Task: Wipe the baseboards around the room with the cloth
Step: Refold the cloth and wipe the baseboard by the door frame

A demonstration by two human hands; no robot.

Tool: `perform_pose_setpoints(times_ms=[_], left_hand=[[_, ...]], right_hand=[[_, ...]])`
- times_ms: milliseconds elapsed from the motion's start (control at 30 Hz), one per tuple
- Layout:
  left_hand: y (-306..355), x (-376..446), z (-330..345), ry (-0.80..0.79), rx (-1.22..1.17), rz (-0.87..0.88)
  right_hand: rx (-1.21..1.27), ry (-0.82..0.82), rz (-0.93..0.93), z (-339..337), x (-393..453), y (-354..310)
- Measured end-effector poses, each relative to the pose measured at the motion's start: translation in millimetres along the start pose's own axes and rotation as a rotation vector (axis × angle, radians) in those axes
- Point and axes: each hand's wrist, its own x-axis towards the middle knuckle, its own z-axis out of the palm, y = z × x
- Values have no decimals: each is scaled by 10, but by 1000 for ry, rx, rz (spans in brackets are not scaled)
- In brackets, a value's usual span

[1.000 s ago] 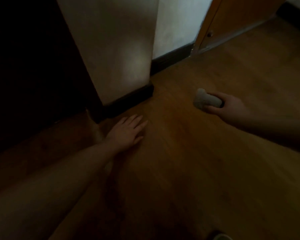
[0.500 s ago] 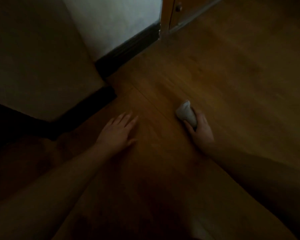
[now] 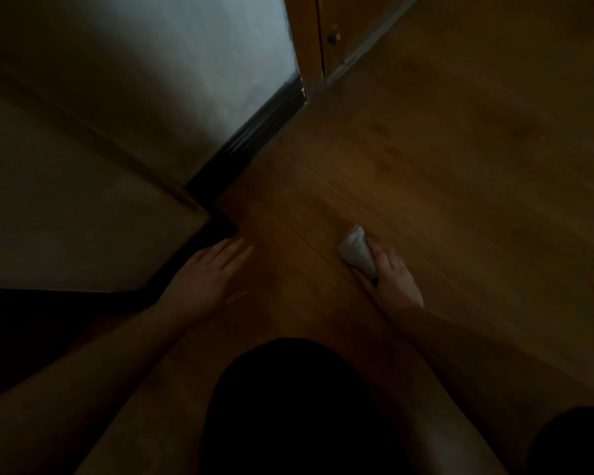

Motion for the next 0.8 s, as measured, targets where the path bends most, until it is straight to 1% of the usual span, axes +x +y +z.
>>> perform_pose_setpoints(times_ms=[67, 167, 367, 467, 533, 567, 633, 667, 733, 800], left_hand=[[-108, -73, -80, -54, 54, 0], [-224, -26, -146, -73, 108, 25], [-146, 274, 62, -77, 10, 35], [-164, 414, 169, -76, -32, 60], [-194, 510, 208, -119, -59, 78], [-207, 560, 201, -155, -77, 81], [-235, 646, 116, -205, -126, 83], [-227, 675, 46, -203, -155, 75], [-183, 733, -147, -175, -193, 71], [-128, 784, -274, -130, -233, 89]], right_hand=[[26, -10, -9, -14, 0, -12], [25, -8, -21, 13, 3, 6], [16, -2, 21, 58, 15, 64], [22, -71, 103, -53, 60, 11], [18, -166, 131, -287, 217, -74], [0, -192, 111, -459, 353, -152], [-51, -175, 62, -900, 673, -431], [-85, -154, 56, -1148, 837, -635], [-128, -118, 68, -1549, 1130, -1061], [-154, -98, 55, -1727, 1391, -1407]])
